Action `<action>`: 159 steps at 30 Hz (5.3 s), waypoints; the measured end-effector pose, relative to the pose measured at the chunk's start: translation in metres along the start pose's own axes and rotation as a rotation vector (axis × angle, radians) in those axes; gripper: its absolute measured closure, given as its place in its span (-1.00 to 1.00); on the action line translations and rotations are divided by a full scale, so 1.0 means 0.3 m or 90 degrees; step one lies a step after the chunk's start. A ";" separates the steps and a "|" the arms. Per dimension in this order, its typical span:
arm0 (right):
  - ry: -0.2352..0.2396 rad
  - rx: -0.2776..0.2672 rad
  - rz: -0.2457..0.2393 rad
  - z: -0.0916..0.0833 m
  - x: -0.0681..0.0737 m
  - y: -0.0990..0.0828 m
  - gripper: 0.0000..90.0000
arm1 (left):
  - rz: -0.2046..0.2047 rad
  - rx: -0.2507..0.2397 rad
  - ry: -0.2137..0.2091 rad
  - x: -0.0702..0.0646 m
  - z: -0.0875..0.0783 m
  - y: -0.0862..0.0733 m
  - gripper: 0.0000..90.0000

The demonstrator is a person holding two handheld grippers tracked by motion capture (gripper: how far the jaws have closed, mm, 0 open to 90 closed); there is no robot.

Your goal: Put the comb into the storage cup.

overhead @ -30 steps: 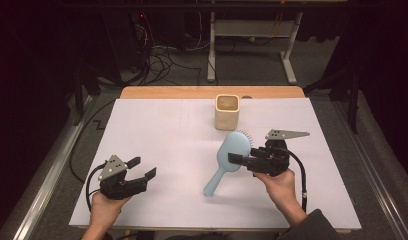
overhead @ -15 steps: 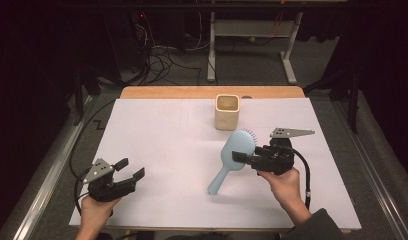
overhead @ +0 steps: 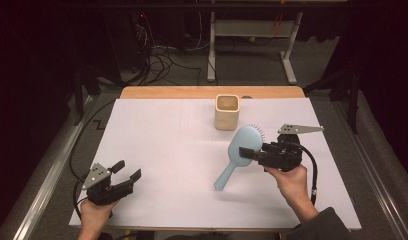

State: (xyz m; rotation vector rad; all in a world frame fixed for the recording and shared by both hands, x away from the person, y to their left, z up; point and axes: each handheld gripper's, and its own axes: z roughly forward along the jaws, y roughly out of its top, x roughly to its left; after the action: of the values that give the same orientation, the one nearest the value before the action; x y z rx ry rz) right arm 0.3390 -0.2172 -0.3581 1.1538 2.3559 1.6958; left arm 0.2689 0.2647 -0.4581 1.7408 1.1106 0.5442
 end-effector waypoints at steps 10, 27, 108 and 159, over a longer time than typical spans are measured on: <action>-0.018 0.000 0.001 -0.008 -0.023 0.013 0.22 | -0.008 0.009 0.008 0.005 0.005 -0.017 -0.34; -0.059 -0.014 0.010 -0.052 -0.075 0.057 0.22 | -0.030 0.010 0.012 0.013 0.006 -0.020 -0.34; -0.209 -0.100 0.014 0.029 -0.155 0.544 0.24 | -0.058 0.010 0.025 0.038 0.000 -0.024 -0.32; -0.287 -0.064 -0.004 0.175 -0.232 0.533 0.23 | -0.042 0.009 0.022 0.023 -0.003 -0.020 -0.30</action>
State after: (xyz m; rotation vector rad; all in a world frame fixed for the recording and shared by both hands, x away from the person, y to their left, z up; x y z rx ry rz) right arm 0.4987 -0.1919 -0.2747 1.3374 1.9769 1.3537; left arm 0.2690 0.2716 -0.4638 1.7060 1.1933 0.5287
